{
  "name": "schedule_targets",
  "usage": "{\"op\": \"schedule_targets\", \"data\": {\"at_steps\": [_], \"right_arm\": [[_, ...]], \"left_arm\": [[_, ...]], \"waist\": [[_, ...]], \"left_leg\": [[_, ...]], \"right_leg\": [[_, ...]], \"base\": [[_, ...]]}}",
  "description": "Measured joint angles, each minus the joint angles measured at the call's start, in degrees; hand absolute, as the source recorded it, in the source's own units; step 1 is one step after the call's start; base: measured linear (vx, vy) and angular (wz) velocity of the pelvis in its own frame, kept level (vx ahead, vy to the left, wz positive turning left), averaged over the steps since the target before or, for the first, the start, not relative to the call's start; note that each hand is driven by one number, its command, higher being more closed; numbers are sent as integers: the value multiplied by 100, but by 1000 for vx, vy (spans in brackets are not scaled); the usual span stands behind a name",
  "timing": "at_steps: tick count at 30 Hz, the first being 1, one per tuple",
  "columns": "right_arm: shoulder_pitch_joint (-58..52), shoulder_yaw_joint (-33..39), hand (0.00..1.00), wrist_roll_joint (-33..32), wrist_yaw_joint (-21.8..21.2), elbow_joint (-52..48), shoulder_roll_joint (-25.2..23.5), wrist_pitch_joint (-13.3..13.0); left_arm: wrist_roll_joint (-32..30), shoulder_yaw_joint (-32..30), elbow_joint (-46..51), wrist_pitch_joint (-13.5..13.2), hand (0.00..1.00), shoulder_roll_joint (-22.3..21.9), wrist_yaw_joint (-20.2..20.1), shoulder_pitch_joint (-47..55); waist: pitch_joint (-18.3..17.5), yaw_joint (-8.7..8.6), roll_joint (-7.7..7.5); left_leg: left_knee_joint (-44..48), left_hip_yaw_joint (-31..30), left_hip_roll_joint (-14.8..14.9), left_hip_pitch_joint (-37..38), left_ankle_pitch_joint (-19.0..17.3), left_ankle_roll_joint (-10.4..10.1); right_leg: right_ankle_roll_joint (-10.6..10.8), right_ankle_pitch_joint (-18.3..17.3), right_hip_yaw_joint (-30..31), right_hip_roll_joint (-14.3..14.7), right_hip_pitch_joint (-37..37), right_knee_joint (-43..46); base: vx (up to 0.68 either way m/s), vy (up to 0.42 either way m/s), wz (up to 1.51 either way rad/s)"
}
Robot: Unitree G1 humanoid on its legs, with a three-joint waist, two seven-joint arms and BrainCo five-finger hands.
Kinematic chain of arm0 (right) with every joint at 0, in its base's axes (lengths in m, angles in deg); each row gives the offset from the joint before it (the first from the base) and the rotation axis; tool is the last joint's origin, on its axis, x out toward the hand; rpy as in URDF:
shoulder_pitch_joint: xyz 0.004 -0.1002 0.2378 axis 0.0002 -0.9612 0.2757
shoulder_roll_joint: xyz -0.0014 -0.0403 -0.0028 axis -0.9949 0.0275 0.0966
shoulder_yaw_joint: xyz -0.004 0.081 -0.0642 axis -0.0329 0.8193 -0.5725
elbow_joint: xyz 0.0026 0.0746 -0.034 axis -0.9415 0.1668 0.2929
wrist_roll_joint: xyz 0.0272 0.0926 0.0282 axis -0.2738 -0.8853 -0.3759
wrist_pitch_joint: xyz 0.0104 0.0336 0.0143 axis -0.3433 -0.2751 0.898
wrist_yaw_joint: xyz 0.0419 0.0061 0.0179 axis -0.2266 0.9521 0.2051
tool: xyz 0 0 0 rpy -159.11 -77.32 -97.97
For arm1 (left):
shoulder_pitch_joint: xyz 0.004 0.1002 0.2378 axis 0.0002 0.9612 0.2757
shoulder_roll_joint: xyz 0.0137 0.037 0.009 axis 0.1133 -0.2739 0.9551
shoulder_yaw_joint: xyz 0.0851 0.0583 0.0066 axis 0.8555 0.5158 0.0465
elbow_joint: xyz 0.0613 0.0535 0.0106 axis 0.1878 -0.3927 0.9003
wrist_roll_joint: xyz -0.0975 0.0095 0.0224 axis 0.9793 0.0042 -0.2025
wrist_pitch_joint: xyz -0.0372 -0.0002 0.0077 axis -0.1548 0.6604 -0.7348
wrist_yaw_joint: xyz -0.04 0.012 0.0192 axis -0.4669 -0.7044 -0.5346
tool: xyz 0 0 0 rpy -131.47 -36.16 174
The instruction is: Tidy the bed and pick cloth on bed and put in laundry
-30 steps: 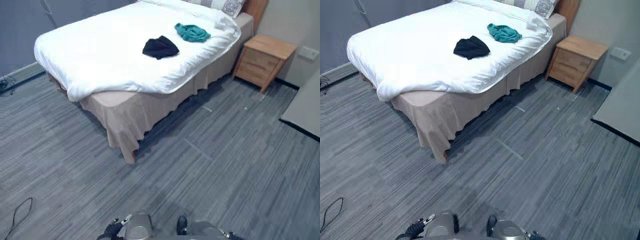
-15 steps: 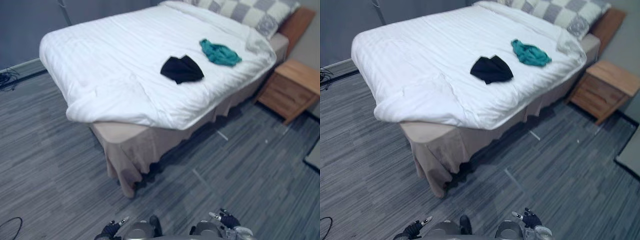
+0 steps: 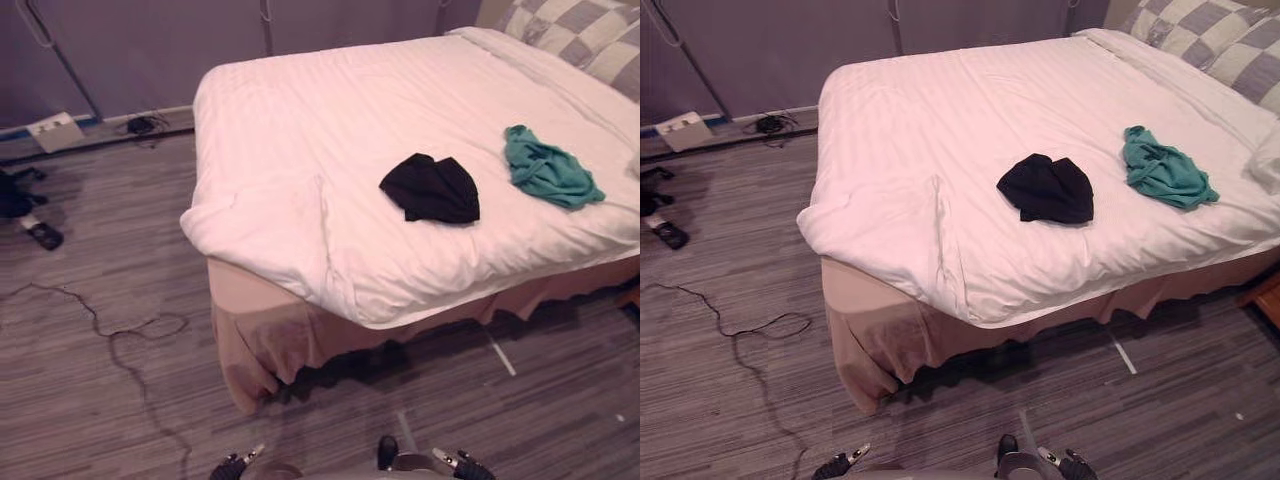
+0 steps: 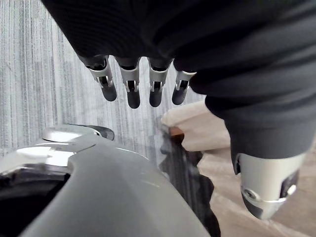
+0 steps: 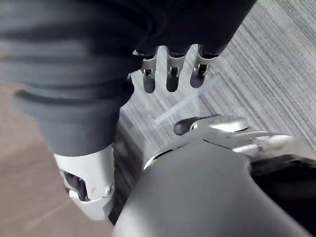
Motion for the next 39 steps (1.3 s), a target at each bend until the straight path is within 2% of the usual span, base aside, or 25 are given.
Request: {"op": "schedule_targets", "data": {"at_steps": [2, 3, 5, 6, 7, 9, 10, 14, 17, 19, 22, 23, 24, 25, 27, 28, 30, 31, 32, 33, 35, 39], "right_arm": [[-4, -4, 0, 2, -41, -11, 45, 18], [-10, -5, 0, 11, -62, -43, 98, 31], [-79, 3, 0, 14, -55, -131, 109, 25], [-154, 2, 0, 7, -47, -230, 82, 3], [-217, 0, 0, -3, -40, -253, 70, -30], [-336, -3, 0, -70, -10, -276, 72, -55], [-431, -8, 0, -110, 42, -360, 70, -81], [-695, -11, 0, -241, 129, -472, 74, -270], [-717, -187, 0, -240, 209, -678, 84, -299], [-704, -323, 0, -241, 209, -915, 90, -309], [-387, -597, 0, -316, 198, -1298, 87, -395], [-223, -682, 0, -401, 199, -1458, 82, -445], [-61, -688, 0, -495, 205, -1596, 81, -495], [22, -697, 0, -521, 209, -1627, 88, -517], [235, -966, 0, -741, 248, -1851, 169, -633], [266, -1055, 0, -777, 247, -1865, 188, -666], [435, -1394, 0, -1003, 268, -1881, 183, -719], [460, -1482, 0, -1056, 279, -1903, 176, -727], [463, -1602, 0, -1169, 325, -1995, 164, -751], [466, -1726, 0, -1273, 364, -2102, 186, -824], [466, -1806, 0, -1374, 383, -2232, 184, -877], [468, -2022, 0, -1426, 474, -2717, 215, -1063]], "left_arm": [[235, 11, 204, -278, 0, -22, 205, 15], [451, -63, 628, -490, 0, -12, 438, 19], [515, -201, 1221, -750, 0, 61, 730, -38], [537, -440, 1822, -1001, 0, 221, 997, -211], [540, -552, 2162, -1098, 0, 400, 1133, -342], [461, -698, 2687, -1229, 0, 835, 1327, -639], [398, -766, 3015, -1315, 0, 1105, 1370, -828], [209, -813, 3584, -1325, 0, 1748, 1281, -1513], [192, -739, 3610, -1196, 0, 2328, 1062, -2159], [138, -572, 3592, -1024, 0, 2662, 1027, -2683], [-34, 65, 3266, -796, 0, 3186, 1100, -4135], [-100, 419, 3016, -664, 0, 3337, 1145, -4757], [-234, 736, 2769, -487, 0, 3395, 1214, -5293], [-261, 859, 2649, -410, 0, 3407, 1231, -5490], [-558, 1409, 2126, 69, 0, 3406, 1220, -6197], [-633, 1518, 2015, 154, 0, 3404, 1211, -6299], [-994, 1895, 1502, 548, 0, 3391, 1136, -6689], [-1072, 1951, 1402, 612, 0, 3386, 1126, -6773], [-1221, 2010, 1284, 765, 100, 3349, 1085, -6930], [-1495, 2011, 1286, 957, 100, 3343, 1082, -7074], [-1712, 2031, 1287, 1098, 100, 3345, 1062, -7228], [-2500, 2225, 1310, 1412, 100, 3437, 673, -7354]], "waist": [[0, -63, 9], [10, -80, 58], [-8, -112, 106], [-9, -97, 95], [-9, -103, 67], [-17, -124, 67], [-31, -200, 47], [-67, -296, 106], [-51, -422, 87], [24, -442, 40], [578, -589, -113], [908, -632, -194], [1192, -710, -245], [1298, -756, -264], [1717, -953, -333], [1742, -998, -338], [1836, -1194, -398], [1886, -1209, -424], [1953, -1213, -463], [1973, -1209, -471], [2012, -1202, -513], [2028, -1173, -541]], "left_leg": [[29, 237, -22, -58, 56, 76], [-111, 341, -29, -40, 56, 77], [-397, 428, -56, 5, 55, 82], [-604, 461, -134, -42, 89, 154], [-647, 459, -190, -41, 97, 164], [-682, 451, -265, -36, 102, 172], [-735, 445, -318, -3, 119, 191], [-864, 492, -411, 79, 177, 162], [-863, 582, -408, 65, 200, 152], [-813, 695, -400, -91, 199, 151], [-413, 731, -369, -681, 189, 165], [-241, 792, -336, -904, 166, 193], [-70, 840, -306, -1150, 130, 224], [-11, 851, -304, -1258, 124, 234], [143, 973, -291, -1585, 111, 256], [173, 1006, -285, -1677, 108, 261], [270, 1140, -238, -2016, 108, 263], [297, 1167, -219, -2058, 108, 263], [381, 1190, -181, -2150, 108, 263], [450, 1235, -124, -2337, 108, 263], [497, 1262, -84, -2438, 108, 262], [678, 1356, 13, -2497, 25, 316]], "right_leg": [[-10, -36, -123, -55, 14, -9], [-12, -41, -194, -64, 2, -11], [-3, -34, -232, -62, -44, -16], [67, 35, -239, -88, -37, -65], [73, 148, -269, -118, 23, -219], [94, 294, -322, -180, 138, -445], [119, 343, -344, -223, 196, -537], [145, 435, -352, -292, 261, -635], [133, 477, -242, -269, 207, -700], [126, 511, -128, -259, -14, -675], [59, 582, -3, -290, -644, -406], [59, 648, 96, -287, -851, -355], [34, 745, 141, -279, -1048, -364], [41, 780, 168, -284, -1137, -369], [35, 934, 325, -280, -1486, -393], [37, 952, 370, -275, -1581, -390], [10, 1045, 500, -245, -1962, -372], [9, 1046, 533, -245, -2008, -342], [7, 1045, 569, -233, -2131, -277], [5, 1043, 597, -202, -2356, -179], [0, 1039, 622, -173, -2499, -99], [-22, 1005, 649, -143, -2541, 25]], "base": [[-84, -55, 48], [-105, -10, 37], [-88, 43, 29], [-104, 55, 20], [-74, 45, 9], [-23, 67, 7], [8, 68, 10], [56, 49, 2], [66, 11, -13], [-4, 2, -25], [-92, -5, -14], [-185, -19, -23], [-198, -22, -24], [-184, -21, -21], [-157, -20, -28], [-134, -35, -30], [-72, -41, -25], [-55, -24, -23], [-73, -37, -16], [-75, -47, -12], [-68, -63, -7], [-92, -39, -4]]}}
